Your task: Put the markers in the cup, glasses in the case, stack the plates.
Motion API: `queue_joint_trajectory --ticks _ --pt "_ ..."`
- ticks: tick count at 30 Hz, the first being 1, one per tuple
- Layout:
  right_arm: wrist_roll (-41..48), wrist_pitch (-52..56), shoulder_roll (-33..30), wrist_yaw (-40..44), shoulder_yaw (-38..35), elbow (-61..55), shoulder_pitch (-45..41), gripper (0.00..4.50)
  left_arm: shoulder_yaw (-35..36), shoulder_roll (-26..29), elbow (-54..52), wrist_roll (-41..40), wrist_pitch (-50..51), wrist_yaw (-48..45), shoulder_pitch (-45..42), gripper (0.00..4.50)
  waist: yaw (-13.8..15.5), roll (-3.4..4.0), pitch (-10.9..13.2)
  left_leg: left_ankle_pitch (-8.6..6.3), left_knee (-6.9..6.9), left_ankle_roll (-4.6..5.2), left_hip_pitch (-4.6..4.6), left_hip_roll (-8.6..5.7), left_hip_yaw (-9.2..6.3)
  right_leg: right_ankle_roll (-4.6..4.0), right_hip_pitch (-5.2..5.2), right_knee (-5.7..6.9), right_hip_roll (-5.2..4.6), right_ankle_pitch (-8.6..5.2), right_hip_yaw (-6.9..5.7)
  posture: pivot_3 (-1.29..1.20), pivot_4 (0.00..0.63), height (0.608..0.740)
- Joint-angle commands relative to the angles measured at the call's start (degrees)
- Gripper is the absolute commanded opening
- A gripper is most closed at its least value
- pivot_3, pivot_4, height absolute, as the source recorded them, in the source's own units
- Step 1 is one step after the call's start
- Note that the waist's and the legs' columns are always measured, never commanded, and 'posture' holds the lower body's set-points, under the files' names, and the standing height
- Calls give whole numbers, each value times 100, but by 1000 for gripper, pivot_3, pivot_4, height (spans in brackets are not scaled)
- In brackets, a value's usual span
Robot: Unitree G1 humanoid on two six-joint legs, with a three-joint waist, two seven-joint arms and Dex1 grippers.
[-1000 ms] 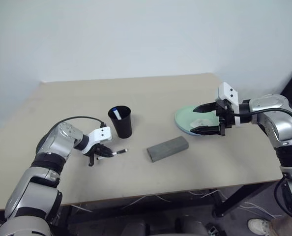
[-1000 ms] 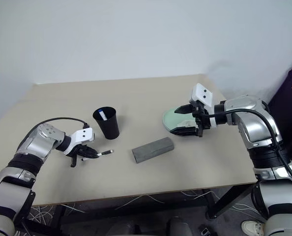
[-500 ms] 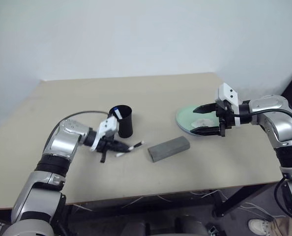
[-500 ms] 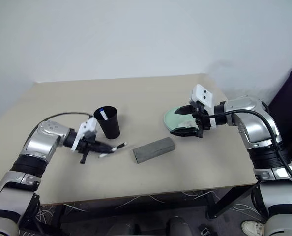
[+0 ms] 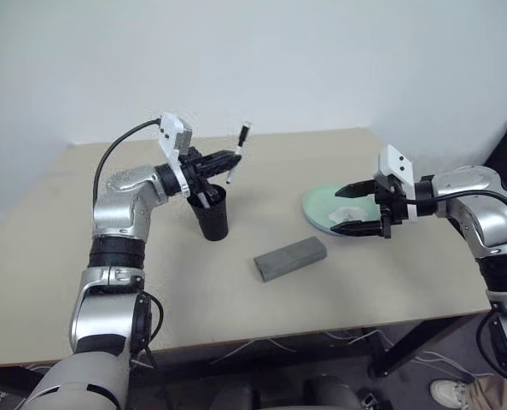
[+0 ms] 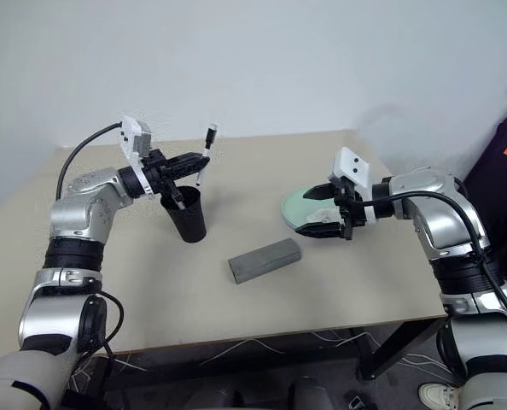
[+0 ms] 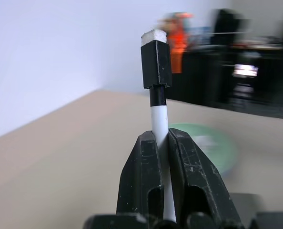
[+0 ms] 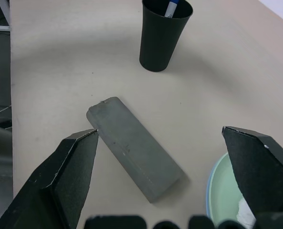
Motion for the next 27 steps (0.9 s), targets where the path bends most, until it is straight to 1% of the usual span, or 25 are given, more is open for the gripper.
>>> queue_joint_trajectory --ticks 1,6,11,17,27 --pt "73 -37 -45 19 -138 -158 -165 4500 288 -11 433 73 -607 418 -317 20 1 0 0 0 -1 0 -5 0 0 1 -3 -3 0 0 0 0 0 732" --pt "66 -51 -44 14 -137 -164 -153 4500 331 -24 912 114 -1014 575 -265 20 16 0 0 -4 -7 -7 -13 -4 -1 5 -6 -9 -3 3 1 0 0 732" --pt "62 -54 -52 10 -150 -142 -178 4500 323 -39 1014 80 -1113 559 -72 20 11 -1 0 -4 -4 -7 -15 -5 -1 5 -5 -9 -3 3 1 0 0 732" --pt "39 -82 -64 3 -169 -54 -234 4500 308 -44 714 -32 -787 455 273 20 1 -1 0 -4 -4 -7 -8 -3 -1 3 -5 -3 -3 2 -1 0 0 732" --pt "15 -156 -31 -10 -150 121 -365 4500 342 -40 275 -108 -593 489 710 20 9 -1 0 -4 -4 -7 -11 -3 -2 3 -6 -6 -4 2 0 0 0 732"
